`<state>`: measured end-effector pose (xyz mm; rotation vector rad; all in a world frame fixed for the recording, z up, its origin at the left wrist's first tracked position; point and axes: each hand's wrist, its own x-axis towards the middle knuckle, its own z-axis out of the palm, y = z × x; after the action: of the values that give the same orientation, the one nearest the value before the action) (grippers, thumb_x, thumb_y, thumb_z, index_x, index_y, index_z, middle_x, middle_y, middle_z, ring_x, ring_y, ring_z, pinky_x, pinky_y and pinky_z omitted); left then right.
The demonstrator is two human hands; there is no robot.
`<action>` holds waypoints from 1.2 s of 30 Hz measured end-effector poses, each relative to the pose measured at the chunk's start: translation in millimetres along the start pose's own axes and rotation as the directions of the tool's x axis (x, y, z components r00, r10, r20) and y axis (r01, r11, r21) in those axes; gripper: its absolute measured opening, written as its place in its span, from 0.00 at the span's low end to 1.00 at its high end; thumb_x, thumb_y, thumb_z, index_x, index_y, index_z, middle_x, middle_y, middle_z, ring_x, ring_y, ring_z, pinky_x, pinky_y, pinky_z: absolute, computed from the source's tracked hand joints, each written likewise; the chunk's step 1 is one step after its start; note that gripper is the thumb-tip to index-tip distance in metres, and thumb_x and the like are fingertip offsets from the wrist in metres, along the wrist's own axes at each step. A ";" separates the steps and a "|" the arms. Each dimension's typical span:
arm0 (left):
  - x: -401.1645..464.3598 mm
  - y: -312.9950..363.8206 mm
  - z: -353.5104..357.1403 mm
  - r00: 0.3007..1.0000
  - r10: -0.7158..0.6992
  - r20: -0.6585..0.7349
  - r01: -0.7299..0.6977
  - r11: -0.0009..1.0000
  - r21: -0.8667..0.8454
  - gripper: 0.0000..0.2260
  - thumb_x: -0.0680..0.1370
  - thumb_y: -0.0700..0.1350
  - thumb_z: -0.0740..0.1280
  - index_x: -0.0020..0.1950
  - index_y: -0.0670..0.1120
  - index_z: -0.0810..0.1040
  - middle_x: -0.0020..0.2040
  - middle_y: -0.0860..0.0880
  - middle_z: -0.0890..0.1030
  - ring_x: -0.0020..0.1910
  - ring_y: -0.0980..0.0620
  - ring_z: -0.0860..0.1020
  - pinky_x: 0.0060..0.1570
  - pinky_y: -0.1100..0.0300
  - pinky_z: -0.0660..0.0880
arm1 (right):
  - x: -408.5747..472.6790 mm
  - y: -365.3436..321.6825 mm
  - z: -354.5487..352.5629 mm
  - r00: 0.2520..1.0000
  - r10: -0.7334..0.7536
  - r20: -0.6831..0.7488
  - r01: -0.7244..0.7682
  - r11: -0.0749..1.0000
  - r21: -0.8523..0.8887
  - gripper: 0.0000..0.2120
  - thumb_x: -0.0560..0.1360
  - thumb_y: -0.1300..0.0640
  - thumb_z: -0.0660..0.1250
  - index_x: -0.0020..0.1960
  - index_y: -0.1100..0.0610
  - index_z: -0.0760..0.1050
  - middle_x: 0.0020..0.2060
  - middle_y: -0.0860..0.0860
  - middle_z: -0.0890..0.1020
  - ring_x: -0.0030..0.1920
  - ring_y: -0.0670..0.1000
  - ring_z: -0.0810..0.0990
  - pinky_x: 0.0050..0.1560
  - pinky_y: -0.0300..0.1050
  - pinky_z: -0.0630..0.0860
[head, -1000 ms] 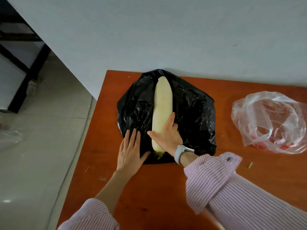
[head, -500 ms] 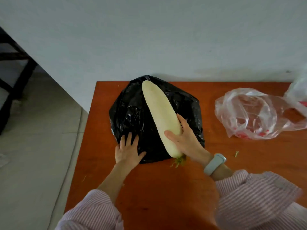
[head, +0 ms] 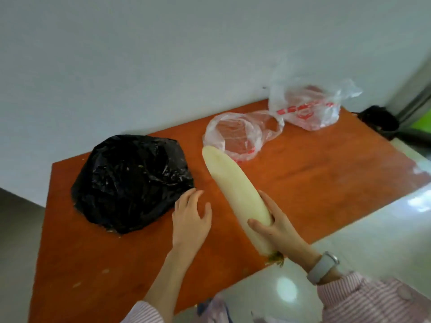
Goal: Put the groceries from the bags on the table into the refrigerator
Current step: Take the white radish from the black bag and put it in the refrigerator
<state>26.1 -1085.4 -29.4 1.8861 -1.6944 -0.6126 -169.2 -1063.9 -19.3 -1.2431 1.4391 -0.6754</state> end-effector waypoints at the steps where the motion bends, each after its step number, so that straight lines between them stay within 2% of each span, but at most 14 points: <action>1: -10.9 21.3 19.2 0.999 0.042 0.033 -0.042 0.999 0.007 0.16 0.78 0.49 0.61 0.65 0.49 0.71 0.68 0.50 0.68 0.68 0.51 0.63 0.66 0.53 0.61 | -20.7 15.0 -21.0 0.999 0.012 -0.053 -0.012 1.000 0.007 0.37 0.72 0.51 0.69 0.72 0.44 0.50 0.59 0.43 0.67 0.53 0.44 0.73 0.49 0.42 0.76; 3: -35.4 67.0 58.0 0.988 0.117 0.104 -0.120 0.992 0.024 0.17 0.78 0.50 0.60 0.66 0.51 0.69 0.69 0.51 0.68 0.69 0.53 0.63 0.67 0.53 0.61 | -67.6 47.4 -65.2 0.982 0.044 -0.182 -0.037 0.998 0.042 0.37 0.71 0.52 0.70 0.73 0.47 0.52 0.61 0.46 0.68 0.55 0.46 0.73 0.51 0.41 0.75; 5: -66.8 119.4 100.0 0.957 0.204 0.206 -0.207 0.978 -0.011 0.19 0.79 0.52 0.58 0.69 0.51 0.66 0.71 0.51 0.65 0.70 0.53 0.61 0.70 0.53 0.58 | -122.6 80.1 -111.0 0.951 0.070 -0.303 -0.058 0.997 0.048 0.37 0.71 0.51 0.70 0.73 0.48 0.53 0.61 0.46 0.68 0.55 0.46 0.71 0.47 0.35 0.73; 8: -123.4 205.4 168.1 0.833 0.395 0.388 -0.355 0.919 -0.172 0.24 0.79 0.54 0.58 0.73 0.51 0.59 0.75 0.50 0.57 0.73 0.52 0.55 0.70 0.56 0.54 | -209.8 129.7 -174.9 0.881 0.113 -0.459 -0.122 0.992 0.010 0.38 0.67 0.45 0.69 0.72 0.45 0.53 0.60 0.45 0.68 0.55 0.46 0.72 0.50 0.38 0.70; 10: -160.8 260.9 213.3 0.688 0.548 0.477 -0.504 0.833 -0.230 0.27 0.79 0.54 0.57 0.75 0.50 0.53 0.76 0.48 0.49 0.75 0.49 0.48 0.70 0.56 0.49 | -265.8 158.0 -209.5 0.828 0.147 -0.541 -0.165 0.986 0.015 0.37 0.66 0.45 0.69 0.70 0.41 0.54 0.59 0.43 0.69 0.55 0.46 0.72 0.51 0.39 0.70; 13: -209.3 330.3 272.6 0.396 0.734 0.551 -0.701 0.630 -0.335 0.26 0.79 0.54 0.56 0.75 0.52 0.50 0.77 0.47 0.46 0.75 0.49 0.45 0.71 0.58 0.45 | -339.4 191.3 -251.4 0.720 0.205 -0.663 -0.172 0.978 0.117 0.33 0.64 0.44 0.68 0.64 0.36 0.55 0.57 0.41 0.69 0.52 0.43 0.74 0.49 0.38 0.73; 15: -239.0 371.1 306.0 0.228 0.779 0.585 -0.720 0.539 -0.438 0.26 0.79 0.53 0.57 0.75 0.55 0.50 0.76 0.51 0.45 0.75 0.53 0.44 0.70 0.61 0.44 | -378.7 212.3 -276.4 0.613 0.258 -0.747 -0.146 0.966 0.215 0.32 0.64 0.45 0.69 0.62 0.35 0.56 0.56 0.38 0.69 0.52 0.40 0.73 0.47 0.34 0.73; 17: -272.1 413.6 339.7 0.123 0.771 0.625 -0.642 0.542 -0.542 0.28 0.78 0.54 0.59 0.75 0.57 0.50 0.76 0.53 0.43 0.75 0.54 0.45 0.72 0.59 0.47 | -410.1 232.0 -301.4 0.510 0.300 -0.806 -0.114 0.952 0.283 0.32 0.65 0.46 0.70 0.61 0.33 0.55 0.55 0.34 0.68 0.52 0.38 0.72 0.44 0.32 0.72; 21: -344.9 512.5 413.5 0.094 0.671 0.735 -0.168 0.739 -0.653 0.35 0.76 0.52 0.65 0.75 0.57 0.46 0.76 0.52 0.49 0.73 0.50 0.58 0.69 0.47 0.62 | -455.6 271.8 -362.9 0.324 0.335 -0.885 -0.076 0.941 0.329 0.31 0.70 0.53 0.71 0.57 0.29 0.54 0.54 0.30 0.64 0.52 0.38 0.71 0.42 0.30 0.71; 24: -393.5 586.6 465.3 0.095 0.675 0.732 0.039 0.732 -0.680 0.38 0.72 0.54 0.69 0.74 0.61 0.48 0.74 0.55 0.56 0.70 0.50 0.64 0.65 0.44 0.68 | -485.7 297.5 -428.9 0.226 0.357 -0.906 -0.058 0.934 0.353 0.32 0.69 0.51 0.71 0.58 0.30 0.53 0.55 0.34 0.66 0.52 0.37 0.71 0.43 0.30 0.71; 28: -446.7 680.2 521.1 0.061 0.696 0.716 0.016 0.716 -0.697 0.41 0.69 0.60 0.67 0.74 0.62 0.45 0.74 0.57 0.54 0.70 0.53 0.63 0.66 0.46 0.66 | -526.5 324.8 -522.5 0.129 0.390 -0.912 -0.052 0.921 0.386 0.35 0.65 0.45 0.70 0.65 0.35 0.54 0.59 0.41 0.68 0.54 0.38 0.72 0.48 0.32 0.72; 31: -489.8 746.8 552.3 0.062 0.739 0.671 -0.045 0.674 -0.737 0.39 0.75 0.51 0.67 0.76 0.54 0.44 0.75 0.53 0.51 0.68 0.56 0.60 0.66 0.57 0.61 | -562.6 341.3 -582.7 0.062 0.376 -0.924 -0.079 0.925 0.371 0.39 0.66 0.45 0.69 0.70 0.40 0.52 0.62 0.42 0.67 0.56 0.41 0.71 0.50 0.30 0.70; 34: -534.8 806.7 581.0 0.033 0.787 0.616 -0.080 0.617 -0.783 0.38 0.73 0.49 0.68 0.76 0.52 0.48 0.74 0.49 0.57 0.70 0.51 0.62 0.68 0.54 0.63 | -607.4 357.3 -633.9 0.021 0.355 -0.935 -0.091 0.932 0.352 0.36 0.71 0.52 0.70 0.70 0.42 0.52 0.58 0.35 0.64 0.56 0.40 0.67 0.46 0.20 0.66; 36: -561.1 842.3 600.6 -0.018 0.814 0.581 -0.087 0.578 -0.812 0.38 0.69 0.52 0.68 0.75 0.51 0.52 0.71 0.47 0.63 0.67 0.50 0.67 0.66 0.51 0.67 | -636.1 369.2 -665.6 -0.028 0.333 -0.943 -0.081 0.939 0.334 0.36 0.67 0.48 0.70 0.69 0.41 0.53 0.58 0.35 0.65 0.57 0.40 0.68 0.46 0.20 0.66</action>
<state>-1060.6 -641.9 55.9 0.0141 -2.2418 -2.0130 -985.3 -504.5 51.6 -0.0725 2.5934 -1.6476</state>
